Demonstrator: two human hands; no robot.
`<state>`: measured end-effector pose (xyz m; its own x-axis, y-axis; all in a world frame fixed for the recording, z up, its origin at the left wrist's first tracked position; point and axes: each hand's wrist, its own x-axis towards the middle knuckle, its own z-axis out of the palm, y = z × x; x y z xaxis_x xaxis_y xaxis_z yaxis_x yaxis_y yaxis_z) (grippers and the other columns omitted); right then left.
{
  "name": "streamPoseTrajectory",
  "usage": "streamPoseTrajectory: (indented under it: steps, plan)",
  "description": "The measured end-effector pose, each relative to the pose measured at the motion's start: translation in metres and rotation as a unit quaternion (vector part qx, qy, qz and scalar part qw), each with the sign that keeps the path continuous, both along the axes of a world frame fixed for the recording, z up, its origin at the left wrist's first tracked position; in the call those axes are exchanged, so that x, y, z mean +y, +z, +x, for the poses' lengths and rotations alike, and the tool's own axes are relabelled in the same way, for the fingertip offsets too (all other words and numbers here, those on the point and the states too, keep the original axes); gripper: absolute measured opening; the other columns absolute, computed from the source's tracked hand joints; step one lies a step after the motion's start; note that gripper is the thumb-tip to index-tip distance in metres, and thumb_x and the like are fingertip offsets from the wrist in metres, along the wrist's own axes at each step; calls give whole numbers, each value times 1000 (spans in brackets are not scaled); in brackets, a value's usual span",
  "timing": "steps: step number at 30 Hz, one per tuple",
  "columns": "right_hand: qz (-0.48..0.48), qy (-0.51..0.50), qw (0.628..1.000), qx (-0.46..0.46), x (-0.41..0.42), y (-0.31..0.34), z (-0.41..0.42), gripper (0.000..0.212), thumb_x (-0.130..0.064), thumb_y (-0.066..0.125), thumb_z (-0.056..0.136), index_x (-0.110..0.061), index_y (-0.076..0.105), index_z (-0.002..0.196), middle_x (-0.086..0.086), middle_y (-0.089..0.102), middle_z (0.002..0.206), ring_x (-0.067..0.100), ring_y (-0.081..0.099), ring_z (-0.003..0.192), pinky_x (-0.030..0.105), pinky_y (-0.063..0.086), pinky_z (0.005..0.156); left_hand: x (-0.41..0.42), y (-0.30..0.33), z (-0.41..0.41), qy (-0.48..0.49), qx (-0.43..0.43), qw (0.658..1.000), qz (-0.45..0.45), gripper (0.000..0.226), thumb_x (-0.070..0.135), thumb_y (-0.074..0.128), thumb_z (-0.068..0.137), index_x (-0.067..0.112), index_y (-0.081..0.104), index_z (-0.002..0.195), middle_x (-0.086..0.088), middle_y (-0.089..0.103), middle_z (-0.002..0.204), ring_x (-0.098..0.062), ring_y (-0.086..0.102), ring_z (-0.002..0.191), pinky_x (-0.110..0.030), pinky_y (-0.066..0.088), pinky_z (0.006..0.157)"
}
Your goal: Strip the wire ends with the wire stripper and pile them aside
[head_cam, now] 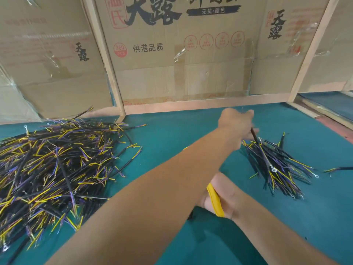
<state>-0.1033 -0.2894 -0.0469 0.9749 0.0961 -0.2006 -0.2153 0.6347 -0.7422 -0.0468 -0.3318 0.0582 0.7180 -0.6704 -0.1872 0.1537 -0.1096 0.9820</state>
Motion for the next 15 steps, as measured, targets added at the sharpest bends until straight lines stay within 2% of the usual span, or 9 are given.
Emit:
streamPoseTrajectory:
  steps: [2, 3, 5, 8, 10, 11, 13, 14, 15]
  plan:
    - [33, -16, 999, -4, -3, -1, -3, 40, -23, 48, 100, -19, 80, 76, 6, 74, 92, 21, 71, 83, 35, 58, 74, -13, -12, 2, -30, -100, 986, 130, 42, 39, 53, 102, -3, 57, 109, -15, 56, 78, -32, 60, 77, -28, 39, 58]
    - [39, -23, 999, -2, -4, -2, -3, 44, -22, 46, 102, -18, 79, 74, 5, 74, 88, 21, 71, 80, 34, 58, 70, -14, -16, 3, -45, -154, 973, 165, 45, 41, 54, 100, -3, 58, 113, -18, 60, 87, -33, 60, 86, -31, 41, 66]
    - [27, -15, 999, 10, -5, -3, -2, 33, -20, 49, 97, -13, 73, 76, 9, 65, 84, 26, 62, 74, 36, 55, 69, -8, -16, 6, -59, -263, 951, 153, 29, 34, 58, 98, 6, 61, 101, -16, 60, 89, -31, 58, 83, -36, 47, 71]
    - [14, 13, 999, 36, -3, 0, 0, 10, -19, 60, 84, -8, 61, 86, 9, 45, 77, 25, 45, 66, 40, 48, 69, 28, 2, 32, -17, -373, 922, 102, 15, 15, 57, 95, 6, 63, 86, -7, 56, 74, -23, 48, 66, -28, 40, 57]
    - [25, 16, 998, 49, -4, -1, 0, 21, -19, 66, 81, -6, 61, 96, 7, 45, 76, 24, 46, 64, 40, 50, 69, 64, 12, 66, 18, -444, 875, 192, 12, 11, 53, 93, 10, 59, 83, -4, 57, 76, -22, 50, 71, -26, 37, 54]
    - [28, 19, 998, 51, -4, -1, 0, 25, -20, 67, 80, -5, 60, 99, 7, 46, 76, 24, 47, 65, 40, 51, 69, 86, 14, 84, 8, -477, 828, 293, 12, 11, 52, 93, 10, 57, 82, -7, 58, 81, -24, 51, 75, -27, 37, 58]
    - [30, 25, 998, 51, -4, -2, 0, 28, -20, 68, 79, -5, 61, 101, 7, 47, 77, 24, 48, 65, 40, 51, 71, 132, 8, 112, -63, -493, 684, 534, 17, 16, 53, 94, 5, 60, 84, -15, 63, 94, -29, 55, 82, -28, 39, 66]
    - [25, 24, 998, 51, -4, -2, 0, 26, -19, 68, 79, -5, 62, 100, 7, 47, 76, 24, 48, 65, 40, 51, 70, 153, 1, 119, -107, -483, 611, 618, 21, 20, 54, 95, 3, 65, 91, -17, 67, 102, -30, 60, 88, -29, 41, 68]
    - [18, 21, 998, 51, -4, -2, 0, 25, -18, 68, 80, -5, 61, 100, 6, 47, 76, 23, 48, 64, 40, 50, 70, 171, -9, 124, -144, -473, 564, 662, 27, 24, 54, 96, 1, 68, 102, -15, 69, 111, -31, 64, 97, -30, 42, 72]
